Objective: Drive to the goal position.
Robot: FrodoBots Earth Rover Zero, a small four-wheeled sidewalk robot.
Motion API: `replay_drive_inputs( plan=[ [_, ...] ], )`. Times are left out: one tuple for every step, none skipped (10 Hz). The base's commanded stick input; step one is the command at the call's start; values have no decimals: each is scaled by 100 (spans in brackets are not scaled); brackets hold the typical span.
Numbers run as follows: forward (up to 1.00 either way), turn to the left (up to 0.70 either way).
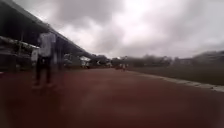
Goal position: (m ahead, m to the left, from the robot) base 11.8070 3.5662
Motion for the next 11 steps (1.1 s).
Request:
replay_drive_inputs(
  plan=[
    [50,2],
    [50,2],
    [50,2],
    [50,2],
    [50,2],
    [50,2],
    [50,2],
    [50,2],
    [50,2],
    [50,2],
    [50,2]
  ],
)
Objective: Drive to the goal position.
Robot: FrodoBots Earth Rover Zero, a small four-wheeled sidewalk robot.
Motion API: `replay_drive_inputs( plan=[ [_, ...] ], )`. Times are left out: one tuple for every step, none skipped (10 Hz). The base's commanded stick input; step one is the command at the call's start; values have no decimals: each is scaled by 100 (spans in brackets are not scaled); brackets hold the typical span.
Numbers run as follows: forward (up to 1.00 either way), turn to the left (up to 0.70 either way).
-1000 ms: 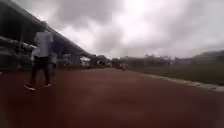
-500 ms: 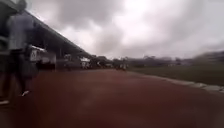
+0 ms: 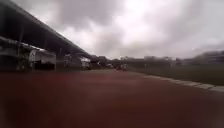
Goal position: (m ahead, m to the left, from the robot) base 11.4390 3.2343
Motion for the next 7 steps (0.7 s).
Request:
replay_drive_inputs(
  plan=[
    [50,2],
    [50,2],
    [50,2],
    [50,2],
    [50,2],
    [50,2],
    [50,2]
  ],
)
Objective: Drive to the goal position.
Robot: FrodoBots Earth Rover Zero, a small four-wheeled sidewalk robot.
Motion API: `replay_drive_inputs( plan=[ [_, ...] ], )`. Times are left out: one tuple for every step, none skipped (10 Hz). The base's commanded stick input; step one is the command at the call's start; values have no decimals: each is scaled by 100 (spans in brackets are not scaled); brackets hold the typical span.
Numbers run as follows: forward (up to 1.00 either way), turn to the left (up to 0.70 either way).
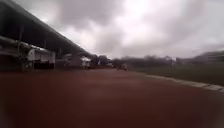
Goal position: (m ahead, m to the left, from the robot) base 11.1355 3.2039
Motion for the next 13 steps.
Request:
replay_drive_inputs(
  plan=[
    [50,2],
    [50,2],
    [50,2],
    [50,2],
    [50,2],
    [50,2],
    [50,2],
    [50,2],
    [50,2],
    [50,2],
    [50,2],
    [50,2],
    [50,2]
  ],
)
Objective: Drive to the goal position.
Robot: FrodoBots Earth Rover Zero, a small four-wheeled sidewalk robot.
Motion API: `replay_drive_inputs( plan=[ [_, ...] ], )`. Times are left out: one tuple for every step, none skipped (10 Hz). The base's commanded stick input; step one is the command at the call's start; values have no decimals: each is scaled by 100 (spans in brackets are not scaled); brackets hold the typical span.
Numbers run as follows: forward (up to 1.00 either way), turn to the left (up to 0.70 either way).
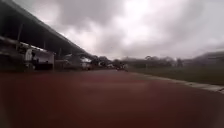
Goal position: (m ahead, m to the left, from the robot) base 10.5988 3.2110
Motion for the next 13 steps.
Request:
replay_drive_inputs(
  plan=[
    [50,2],
    [50,2],
    [50,2],
    [50,2],
    [50,2],
    [50,2],
    [50,2],
    [50,2],
    [50,2],
    [50,2],
    [50,2],
    [50,2],
    [50,2]
  ],
)
